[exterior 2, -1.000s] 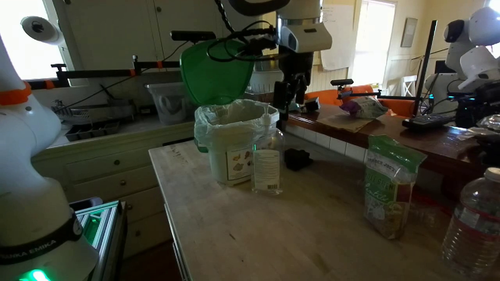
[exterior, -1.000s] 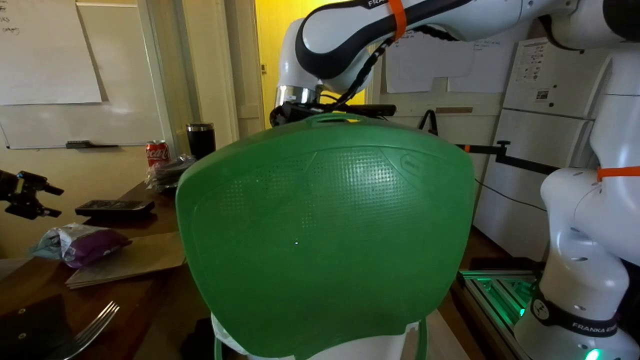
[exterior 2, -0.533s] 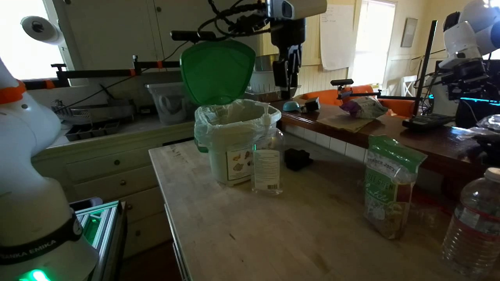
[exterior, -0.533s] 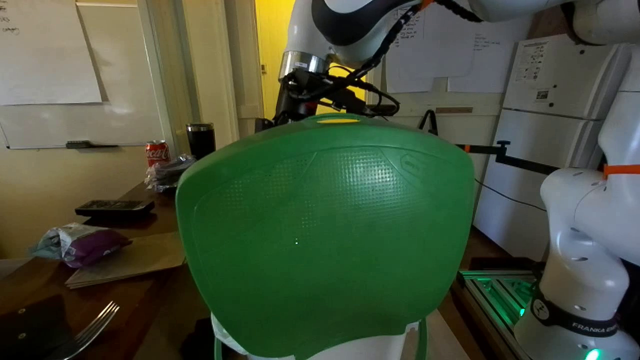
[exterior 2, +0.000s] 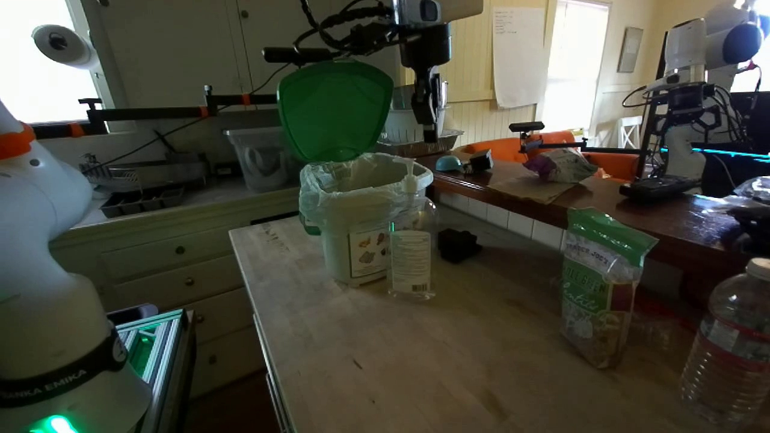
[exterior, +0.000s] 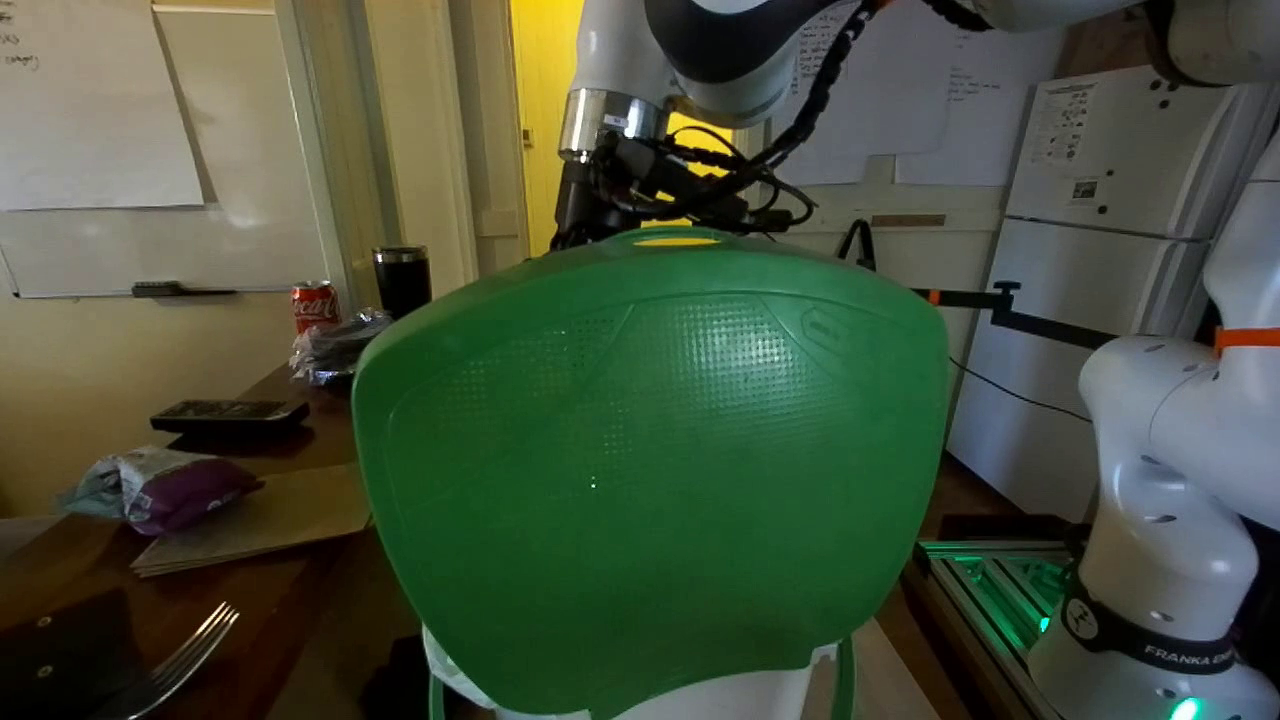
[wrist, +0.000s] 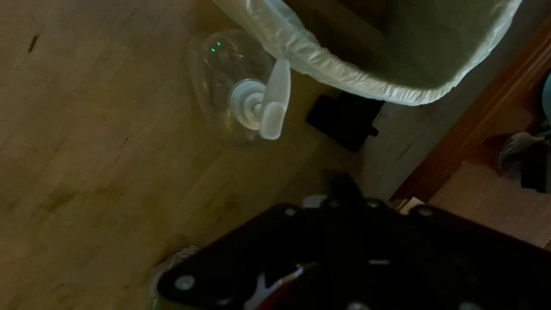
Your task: Move the pump bottle forwards.
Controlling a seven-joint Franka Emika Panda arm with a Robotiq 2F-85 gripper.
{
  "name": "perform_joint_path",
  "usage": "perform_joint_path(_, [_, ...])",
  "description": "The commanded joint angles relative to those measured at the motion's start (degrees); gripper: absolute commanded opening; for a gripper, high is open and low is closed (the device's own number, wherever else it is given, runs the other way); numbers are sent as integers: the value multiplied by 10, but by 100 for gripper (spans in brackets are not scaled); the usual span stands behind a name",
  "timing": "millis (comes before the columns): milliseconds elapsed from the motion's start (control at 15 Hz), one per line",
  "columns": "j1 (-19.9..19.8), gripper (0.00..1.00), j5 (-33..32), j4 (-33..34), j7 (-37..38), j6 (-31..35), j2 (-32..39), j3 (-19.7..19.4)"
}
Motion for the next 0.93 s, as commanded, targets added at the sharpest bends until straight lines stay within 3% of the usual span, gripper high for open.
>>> perform_joint_path(0, [1,0,-38,-33,-11,8,-23,5])
perform_joint_path(867, [0,0,-74,-56,-16,-29,-50,9])
